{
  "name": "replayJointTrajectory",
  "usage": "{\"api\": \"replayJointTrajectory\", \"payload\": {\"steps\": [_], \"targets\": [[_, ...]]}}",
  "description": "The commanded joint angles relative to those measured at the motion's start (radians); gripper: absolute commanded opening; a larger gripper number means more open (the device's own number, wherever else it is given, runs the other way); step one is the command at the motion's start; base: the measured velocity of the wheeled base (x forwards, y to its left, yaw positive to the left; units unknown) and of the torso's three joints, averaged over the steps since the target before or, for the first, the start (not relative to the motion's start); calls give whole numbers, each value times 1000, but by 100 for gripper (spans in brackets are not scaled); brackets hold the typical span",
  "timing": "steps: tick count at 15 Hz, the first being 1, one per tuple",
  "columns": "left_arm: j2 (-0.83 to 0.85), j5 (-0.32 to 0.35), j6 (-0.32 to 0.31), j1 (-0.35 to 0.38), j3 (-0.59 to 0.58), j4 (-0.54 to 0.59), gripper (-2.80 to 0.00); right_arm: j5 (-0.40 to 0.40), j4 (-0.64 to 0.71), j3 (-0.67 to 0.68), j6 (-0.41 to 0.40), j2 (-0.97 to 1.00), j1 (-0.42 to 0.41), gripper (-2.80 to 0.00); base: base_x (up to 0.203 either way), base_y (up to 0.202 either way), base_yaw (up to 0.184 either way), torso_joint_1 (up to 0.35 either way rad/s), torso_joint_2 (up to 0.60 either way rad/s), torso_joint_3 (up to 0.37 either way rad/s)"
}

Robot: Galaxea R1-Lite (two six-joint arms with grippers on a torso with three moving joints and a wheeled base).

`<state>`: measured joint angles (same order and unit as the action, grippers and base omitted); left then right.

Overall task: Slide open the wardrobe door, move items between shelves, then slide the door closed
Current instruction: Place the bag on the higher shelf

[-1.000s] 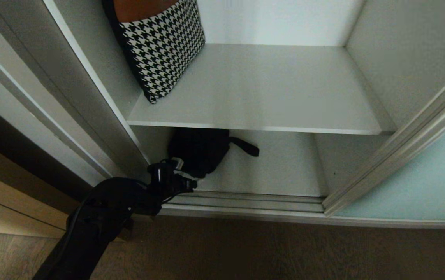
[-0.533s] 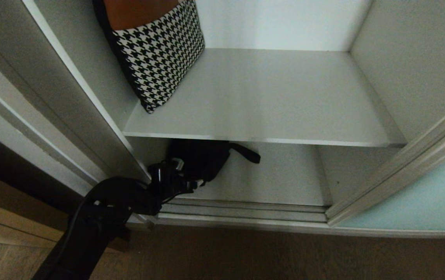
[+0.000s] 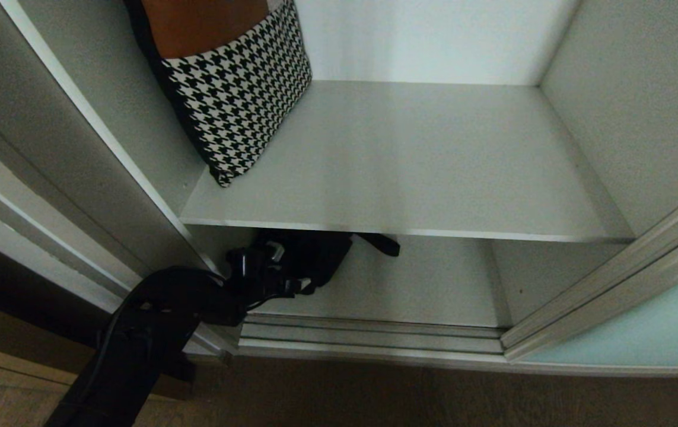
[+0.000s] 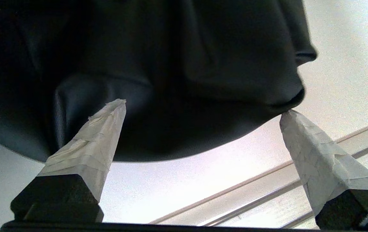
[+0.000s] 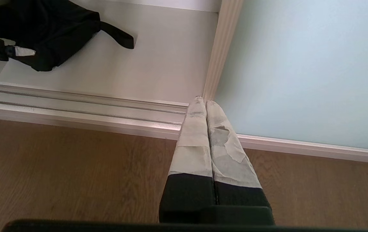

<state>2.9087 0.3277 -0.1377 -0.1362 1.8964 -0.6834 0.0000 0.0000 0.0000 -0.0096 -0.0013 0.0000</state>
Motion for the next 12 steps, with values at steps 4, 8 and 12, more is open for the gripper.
{"api": "replayJointTrajectory", "payload": {"steps": [4,8,12], "targets": [[-28,73,-70,-11,-4,27,0,0,0,1,-1,0,0,-280,0,0,0,0,0,0],[-50,116,-123,-33,-20,104,0,0,0,0,-1,0,0,-280,0,0,0,0,0,0],[-63,125,-128,-33,23,286,0,0,0,0,-1,0,0,-280,0,0,0,0,0,0]]}}
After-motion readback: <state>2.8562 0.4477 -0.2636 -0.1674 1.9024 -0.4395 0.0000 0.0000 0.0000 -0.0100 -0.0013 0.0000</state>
